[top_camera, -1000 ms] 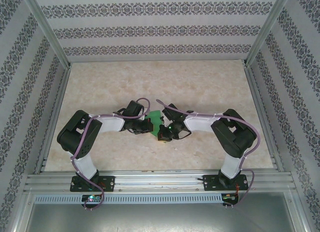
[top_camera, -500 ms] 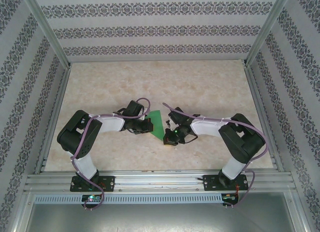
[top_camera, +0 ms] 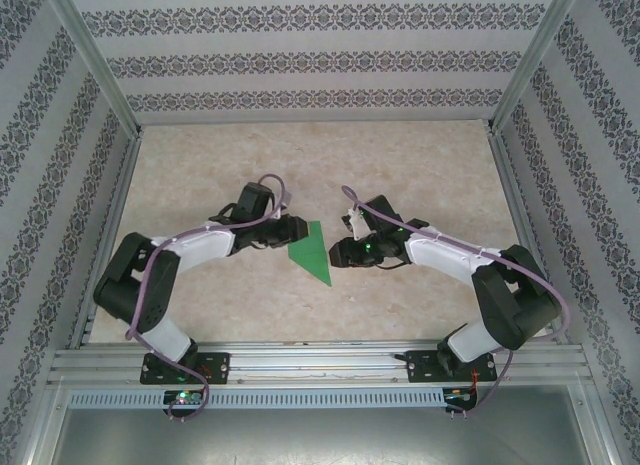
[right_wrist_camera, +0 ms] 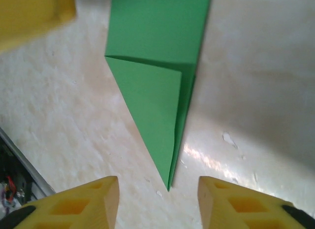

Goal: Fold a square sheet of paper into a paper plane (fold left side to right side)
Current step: Third fold the triangle at the center of the table, then fourth fold the wing at the center of the table.

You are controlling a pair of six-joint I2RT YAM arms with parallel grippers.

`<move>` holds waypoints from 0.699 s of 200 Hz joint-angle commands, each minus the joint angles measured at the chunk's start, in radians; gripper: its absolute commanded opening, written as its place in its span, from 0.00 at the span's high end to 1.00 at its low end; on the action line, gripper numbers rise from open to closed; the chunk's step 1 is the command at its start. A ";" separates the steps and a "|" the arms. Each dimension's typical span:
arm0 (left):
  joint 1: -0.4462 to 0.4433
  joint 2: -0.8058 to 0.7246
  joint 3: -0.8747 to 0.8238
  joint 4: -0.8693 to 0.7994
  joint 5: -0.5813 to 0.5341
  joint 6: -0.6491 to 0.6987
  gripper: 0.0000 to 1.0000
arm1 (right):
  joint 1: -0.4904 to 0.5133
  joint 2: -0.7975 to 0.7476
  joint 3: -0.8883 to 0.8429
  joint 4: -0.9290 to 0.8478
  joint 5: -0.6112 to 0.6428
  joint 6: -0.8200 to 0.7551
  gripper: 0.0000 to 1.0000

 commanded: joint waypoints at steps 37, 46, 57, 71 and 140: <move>0.069 -0.200 -0.131 -0.035 -0.138 0.004 0.59 | -0.001 0.143 0.044 0.169 -0.070 -0.159 0.46; 0.074 -0.209 -0.146 -0.028 -0.137 -0.007 0.58 | -0.002 0.162 0.052 0.176 -0.077 -0.163 0.46; 0.075 -0.211 -0.160 -0.016 -0.133 -0.018 0.58 | 0.000 0.186 0.054 0.196 -0.082 -0.164 0.46; 0.076 -0.209 -0.172 -0.005 -0.128 -0.030 0.58 | -0.001 0.212 0.056 0.225 -0.095 -0.161 0.46; 0.092 -0.163 -0.184 0.033 -0.097 -0.058 0.58 | -0.001 0.252 0.055 0.288 -0.127 -0.131 0.71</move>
